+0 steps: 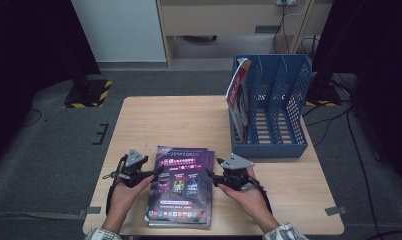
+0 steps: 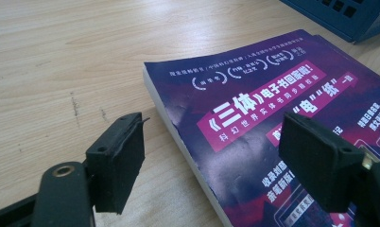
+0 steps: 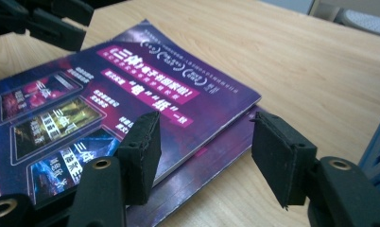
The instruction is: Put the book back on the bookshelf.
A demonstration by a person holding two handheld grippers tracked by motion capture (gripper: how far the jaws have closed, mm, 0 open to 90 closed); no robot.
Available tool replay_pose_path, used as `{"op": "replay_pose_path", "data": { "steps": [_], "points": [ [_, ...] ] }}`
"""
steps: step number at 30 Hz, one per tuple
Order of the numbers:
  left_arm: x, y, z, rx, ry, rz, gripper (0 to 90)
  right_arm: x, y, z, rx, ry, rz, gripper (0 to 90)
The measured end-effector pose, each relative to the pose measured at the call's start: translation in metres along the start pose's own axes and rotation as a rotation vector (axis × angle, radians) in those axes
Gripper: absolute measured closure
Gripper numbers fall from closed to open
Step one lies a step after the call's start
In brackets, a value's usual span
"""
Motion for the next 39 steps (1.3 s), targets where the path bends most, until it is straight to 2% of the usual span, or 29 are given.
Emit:
{"op": "replay_pose_path", "data": {
  "steps": [3, 12, 17, 21, 27, 31, 35, 37, 39],
  "points": [
    [0.001, 0.001, 0.000, 0.003, -0.002, -0.001, 23.5, 0.003, -0.002, 0.001, -0.001, -0.014, -0.007, 42.7],
    [0.005, -0.004, 0.001, -0.009, -0.008, -0.001, 26.7, 0.010, 0.001, 0.003, 0.042, -0.039, -0.038, 35.0],
    [0.008, -0.002, 0.002, 0.017, -0.024, 0.000, 31.6, 0.014, 0.000, 0.003, 0.061, -0.043, -0.068, 37.0],
    [0.010, -0.002, 0.002, 0.026, -0.034, 0.002, 35.6, 0.020, -0.002, 0.003, 0.059, -0.059, -0.082, 38.1],
    [0.016, 0.001, 0.000, 0.049, -0.054, -0.007, 37.1, 0.024, -0.006, 0.004, 0.049, -0.080, -0.094, 35.7],
    [0.017, 0.001, 0.001, 0.034, -0.052, -0.007, 34.0, 0.026, -0.006, 0.004, 0.051, -0.088, -0.102, 32.1],
    [0.021, -0.002, 0.002, -0.009, -0.059, 0.040, 25.7, 0.029, -0.005, 0.005, 0.055, -0.105, -0.098, 29.5],
    [0.021, -0.001, 0.002, -0.005, -0.058, 0.049, 26.3, 0.028, -0.005, 0.005, 0.054, -0.104, -0.099, 29.1],
    [0.022, 0.000, 0.003, -0.002, -0.063, 0.076, 27.0, 0.028, -0.005, 0.005, 0.057, -0.101, -0.095, 28.3]
  ]
}}
Point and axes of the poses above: each handheld gripper's, and its own axes: x roughly forward along the jaws, z roughly out of its underside, y roughly to its right, the point moved 1 cm from there along x, roughly forward along the jaws, and after that the axes turned 15 degrees about -y, right-handed, at the moved point
